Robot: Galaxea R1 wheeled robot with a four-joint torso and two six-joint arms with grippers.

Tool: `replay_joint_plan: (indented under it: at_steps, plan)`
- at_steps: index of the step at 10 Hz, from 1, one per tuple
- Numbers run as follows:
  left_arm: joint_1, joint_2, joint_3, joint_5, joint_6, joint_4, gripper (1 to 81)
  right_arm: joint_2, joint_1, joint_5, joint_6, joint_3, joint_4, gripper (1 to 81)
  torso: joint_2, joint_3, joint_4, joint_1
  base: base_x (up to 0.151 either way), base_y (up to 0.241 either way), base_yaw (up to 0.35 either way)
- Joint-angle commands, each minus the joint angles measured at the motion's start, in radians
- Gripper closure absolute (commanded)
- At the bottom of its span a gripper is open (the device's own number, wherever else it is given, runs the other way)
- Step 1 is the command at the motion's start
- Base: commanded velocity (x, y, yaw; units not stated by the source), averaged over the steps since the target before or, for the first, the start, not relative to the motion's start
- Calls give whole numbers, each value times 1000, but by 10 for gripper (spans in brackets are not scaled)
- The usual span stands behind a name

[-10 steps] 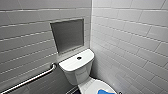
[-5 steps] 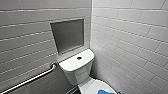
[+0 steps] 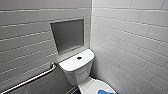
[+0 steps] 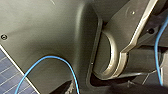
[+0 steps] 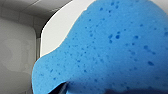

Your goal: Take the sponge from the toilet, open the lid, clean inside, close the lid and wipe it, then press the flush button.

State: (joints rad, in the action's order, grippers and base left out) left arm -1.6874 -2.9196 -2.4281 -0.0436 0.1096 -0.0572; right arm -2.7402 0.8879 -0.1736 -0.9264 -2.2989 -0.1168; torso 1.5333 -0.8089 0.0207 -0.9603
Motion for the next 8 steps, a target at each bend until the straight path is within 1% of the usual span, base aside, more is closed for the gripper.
replay_joint_plan:
  at_steps: [1, 7, 8]
  plan:
    - [-21, 2, 14, 84, 2, 11, 10, 9, -108, 14, 12, -48, -73, 10, 0, 0, 0, 0, 0, 0, 0]
    - [-21, 2, 14, 85, 2, 23, 10, -28, -103, 0, 8, -144, -66, 10, 0, 0, 0, 0, 0, 0, 0]
    - [-22, 0, 14, 84, 2, 23, 10, -31, -106, -1, 8, -149, -66, 811, 0, 0, 0, 0, 0, 0, 0]
